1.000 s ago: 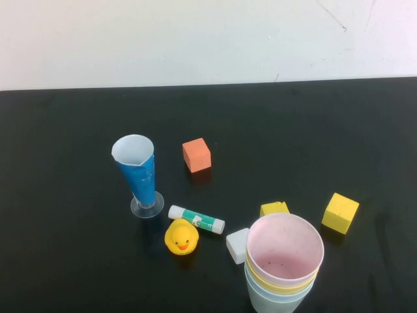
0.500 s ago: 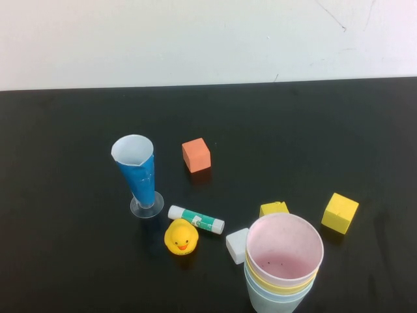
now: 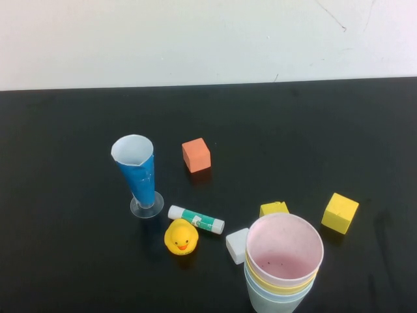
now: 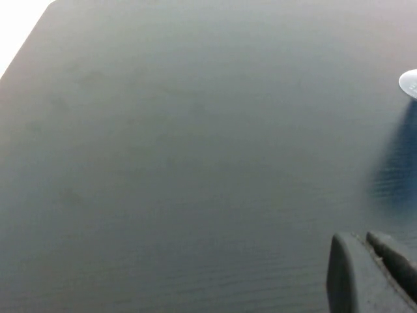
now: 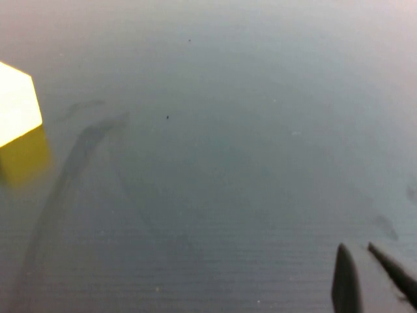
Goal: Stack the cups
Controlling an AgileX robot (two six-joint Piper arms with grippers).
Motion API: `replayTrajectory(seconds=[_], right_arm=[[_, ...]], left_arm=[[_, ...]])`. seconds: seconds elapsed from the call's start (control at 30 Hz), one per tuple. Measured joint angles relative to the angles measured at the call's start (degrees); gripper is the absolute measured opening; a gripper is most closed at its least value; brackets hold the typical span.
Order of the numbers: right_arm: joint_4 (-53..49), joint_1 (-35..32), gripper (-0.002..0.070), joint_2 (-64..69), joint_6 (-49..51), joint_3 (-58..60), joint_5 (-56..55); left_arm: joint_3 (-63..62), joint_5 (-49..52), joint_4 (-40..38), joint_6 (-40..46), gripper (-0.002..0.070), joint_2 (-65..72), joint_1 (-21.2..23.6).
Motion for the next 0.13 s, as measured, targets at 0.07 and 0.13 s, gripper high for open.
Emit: replayTrajectory(seconds=[0.07,0.13], right_arm=[[0.0,0.0,-0.0003,0.0,0.0,0.0,0.0],[0.0,0.0,-0.0003,0.0,0.0,0.0,0.0]], left_arm=[[0.0,0.0,0.0,0.0,0.0,0.0,0.0],[0.0,0.0,-0.04,0.0,0.0,-0.1,0.0]])
